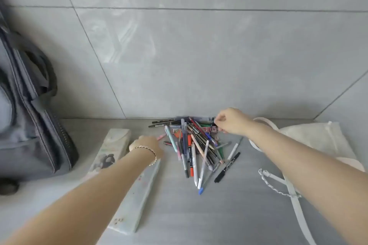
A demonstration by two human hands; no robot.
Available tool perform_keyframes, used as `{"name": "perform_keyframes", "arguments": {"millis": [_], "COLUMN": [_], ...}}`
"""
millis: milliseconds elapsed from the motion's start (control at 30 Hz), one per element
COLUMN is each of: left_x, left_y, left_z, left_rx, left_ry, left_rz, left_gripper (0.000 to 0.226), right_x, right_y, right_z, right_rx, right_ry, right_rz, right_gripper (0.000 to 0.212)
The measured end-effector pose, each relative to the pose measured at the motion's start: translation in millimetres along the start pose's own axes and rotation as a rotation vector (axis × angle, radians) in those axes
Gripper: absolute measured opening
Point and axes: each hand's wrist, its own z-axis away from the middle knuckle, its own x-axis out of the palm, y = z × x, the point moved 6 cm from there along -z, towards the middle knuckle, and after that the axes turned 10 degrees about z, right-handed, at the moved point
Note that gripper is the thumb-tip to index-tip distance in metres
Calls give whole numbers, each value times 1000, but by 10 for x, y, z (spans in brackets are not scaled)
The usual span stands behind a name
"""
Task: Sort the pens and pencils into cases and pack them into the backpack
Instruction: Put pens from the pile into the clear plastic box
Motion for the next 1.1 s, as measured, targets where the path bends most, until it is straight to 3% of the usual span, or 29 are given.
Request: {"name": "perform_keyframes", "arguments": {"millis": [133, 267, 400, 667, 867, 967, 1100], "left_x": [373, 664, 681, 173, 39, 152, 246], "left_y": [-327, -487, -601, -254, -85, -118, -104], "left_z": [-89, -107, -70, 30, 59, 48, 157], "left_rx": [-45, 52, 100, 207, 1, -172, -240], "left_ry": [-46, -75, -84, 44, 7, -90, -76], "left_rz": [-97, -229, -136, 371, 1073, 1338, 1346], "left_gripper": [61, 91, 92, 109, 115, 113, 111], "right_x": [395, 702, 976, 1058, 1253, 1236, 1180], "right_y": [-60, -141, -211, -563, -668, -627, -592], "right_z": [-168, -175, -106, 65, 204, 260, 357], "right_rx": [99, 121, 120, -14, 48, -61, -161], "right_ry": [-26, -37, -117, -14, -311, -297, -195], "right_rz": [-90, -106, -174, -306, -778, -739, -537], "right_gripper": [19, 18, 18, 23, 40, 43, 45]}}
